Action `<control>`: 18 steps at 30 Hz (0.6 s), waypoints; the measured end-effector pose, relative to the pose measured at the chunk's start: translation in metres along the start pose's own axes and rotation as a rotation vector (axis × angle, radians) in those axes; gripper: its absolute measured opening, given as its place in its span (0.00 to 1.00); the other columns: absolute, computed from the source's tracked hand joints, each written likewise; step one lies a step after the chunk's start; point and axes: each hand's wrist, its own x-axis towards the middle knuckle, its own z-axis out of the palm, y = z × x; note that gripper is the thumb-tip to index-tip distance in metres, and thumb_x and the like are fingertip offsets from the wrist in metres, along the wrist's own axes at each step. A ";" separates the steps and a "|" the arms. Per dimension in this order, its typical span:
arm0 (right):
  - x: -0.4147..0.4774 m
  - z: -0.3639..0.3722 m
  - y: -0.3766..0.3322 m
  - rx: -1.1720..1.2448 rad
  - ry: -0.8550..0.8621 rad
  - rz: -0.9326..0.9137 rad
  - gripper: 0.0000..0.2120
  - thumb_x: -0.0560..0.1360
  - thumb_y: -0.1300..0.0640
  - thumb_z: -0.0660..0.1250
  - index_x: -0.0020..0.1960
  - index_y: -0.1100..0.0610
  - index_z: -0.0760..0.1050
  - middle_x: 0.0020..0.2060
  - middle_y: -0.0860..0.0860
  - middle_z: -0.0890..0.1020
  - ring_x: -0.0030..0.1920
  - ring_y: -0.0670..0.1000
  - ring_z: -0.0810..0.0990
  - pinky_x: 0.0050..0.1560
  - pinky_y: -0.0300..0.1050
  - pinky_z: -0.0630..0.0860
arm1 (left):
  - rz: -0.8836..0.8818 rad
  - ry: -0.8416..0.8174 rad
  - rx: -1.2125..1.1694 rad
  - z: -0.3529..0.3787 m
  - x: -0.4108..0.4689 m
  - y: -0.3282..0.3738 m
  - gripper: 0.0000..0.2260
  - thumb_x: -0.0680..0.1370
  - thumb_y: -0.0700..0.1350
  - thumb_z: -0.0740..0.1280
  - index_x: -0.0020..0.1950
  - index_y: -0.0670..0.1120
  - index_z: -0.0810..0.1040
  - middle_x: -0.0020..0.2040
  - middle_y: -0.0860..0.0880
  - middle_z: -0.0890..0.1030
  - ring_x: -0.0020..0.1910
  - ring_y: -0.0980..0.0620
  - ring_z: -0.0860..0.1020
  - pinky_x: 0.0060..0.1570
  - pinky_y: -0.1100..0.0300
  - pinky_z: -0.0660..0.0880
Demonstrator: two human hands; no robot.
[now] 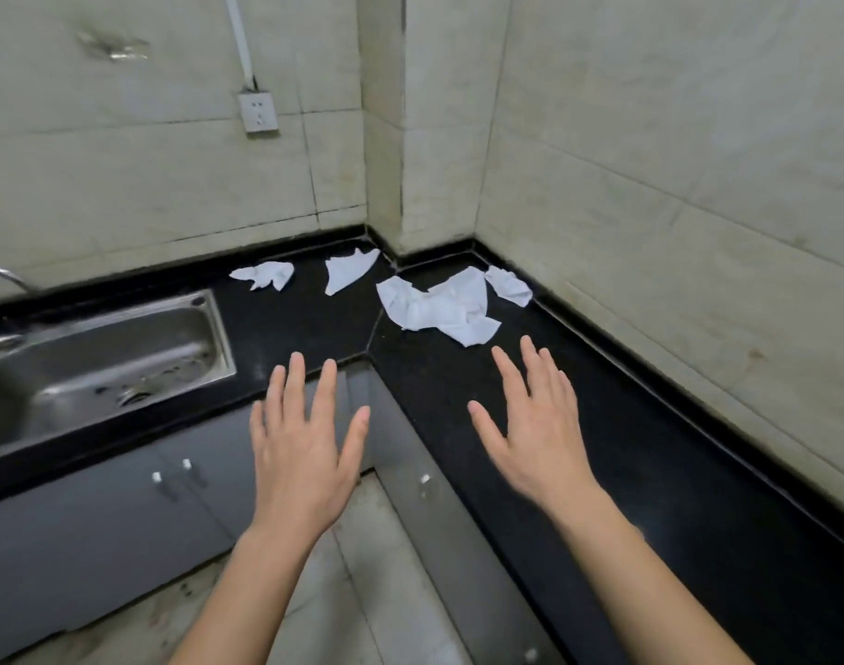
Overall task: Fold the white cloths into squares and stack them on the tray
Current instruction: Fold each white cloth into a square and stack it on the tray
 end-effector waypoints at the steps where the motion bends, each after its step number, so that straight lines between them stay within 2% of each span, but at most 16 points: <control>1: 0.013 0.010 -0.008 0.010 0.001 -0.016 0.32 0.80 0.41 0.60 0.79 0.54 0.58 0.80 0.59 0.55 0.79 0.61 0.53 0.77 0.59 0.54 | -0.016 0.009 0.005 0.002 0.010 -0.010 0.30 0.81 0.63 0.50 0.79 0.49 0.60 0.80 0.43 0.55 0.79 0.43 0.52 0.75 0.40 0.55; 5: 0.074 0.058 -0.034 0.043 -0.003 -0.071 0.32 0.80 0.41 0.61 0.79 0.55 0.59 0.79 0.60 0.57 0.78 0.63 0.56 0.76 0.60 0.57 | -0.102 0.019 0.006 0.018 0.053 -0.049 0.30 0.81 0.63 0.50 0.79 0.49 0.59 0.81 0.44 0.55 0.80 0.45 0.50 0.75 0.41 0.55; 10: 0.168 0.124 -0.058 0.081 -0.079 -0.130 0.32 0.81 0.40 0.57 0.80 0.52 0.55 0.80 0.58 0.52 0.79 0.62 0.50 0.77 0.58 0.51 | -0.159 -0.012 0.056 0.058 0.130 -0.092 0.32 0.80 0.65 0.48 0.79 0.50 0.59 0.81 0.45 0.54 0.80 0.45 0.50 0.75 0.41 0.55; 14: 0.251 0.157 -0.065 0.106 -0.108 -0.153 0.32 0.80 0.40 0.58 0.79 0.52 0.58 0.79 0.59 0.56 0.79 0.63 0.54 0.75 0.60 0.56 | -0.152 -0.012 0.116 0.067 0.212 -0.115 0.31 0.80 0.65 0.48 0.79 0.50 0.59 0.81 0.44 0.55 0.80 0.45 0.51 0.75 0.41 0.57; 18: 0.335 0.185 -0.074 0.140 -0.118 -0.178 0.31 0.79 0.43 0.63 0.78 0.54 0.62 0.78 0.60 0.60 0.77 0.64 0.58 0.74 0.61 0.60 | -0.161 0.021 0.163 0.070 0.296 -0.137 0.31 0.80 0.64 0.50 0.79 0.48 0.60 0.80 0.42 0.57 0.79 0.43 0.53 0.75 0.41 0.58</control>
